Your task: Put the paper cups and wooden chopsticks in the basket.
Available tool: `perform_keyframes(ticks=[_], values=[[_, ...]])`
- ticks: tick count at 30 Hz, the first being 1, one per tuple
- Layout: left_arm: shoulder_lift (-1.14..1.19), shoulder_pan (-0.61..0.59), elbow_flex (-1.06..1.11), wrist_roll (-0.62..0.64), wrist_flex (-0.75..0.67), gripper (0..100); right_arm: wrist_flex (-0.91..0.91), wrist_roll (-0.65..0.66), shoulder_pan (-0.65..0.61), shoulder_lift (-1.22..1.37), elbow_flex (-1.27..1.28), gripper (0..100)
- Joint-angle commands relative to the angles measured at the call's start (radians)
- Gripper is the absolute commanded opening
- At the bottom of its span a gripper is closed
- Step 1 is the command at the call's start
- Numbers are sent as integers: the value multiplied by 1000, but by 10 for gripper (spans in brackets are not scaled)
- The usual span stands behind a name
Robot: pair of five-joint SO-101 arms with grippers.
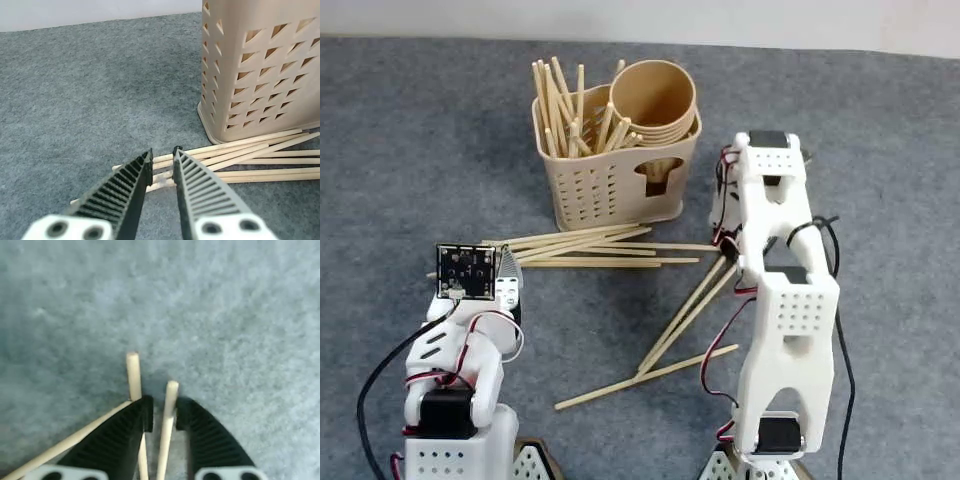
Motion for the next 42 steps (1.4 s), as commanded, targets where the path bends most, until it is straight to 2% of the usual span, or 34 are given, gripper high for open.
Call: perform_keyframes(ticks=[1,9,11,14,20,28,34,42], values=[[-8,-10,-7,-8,-20,83,59,12,-10,-7,-61,5],[-8,-10,-7,-8,-20,83,99,14,-7,-101,-85,6],[-8,-10,-7,-8,-20,83,101,55,-8,-157,-79,6],[-8,-10,-7,-8,-20,83,101,112,-7,-257,-7,6],[-8,-10,-7,-9,-20,83,96,121,-10,-509,139,6],[-8,-10,-5,-9,-21,83,91,253,-36,-822,209,6],[-8,-12,-5,-9,-21,83,71,328,-108,-990,208,6],[-8,-12,-5,-9,-21,83,-110,586,-272,-1181,216,6]])
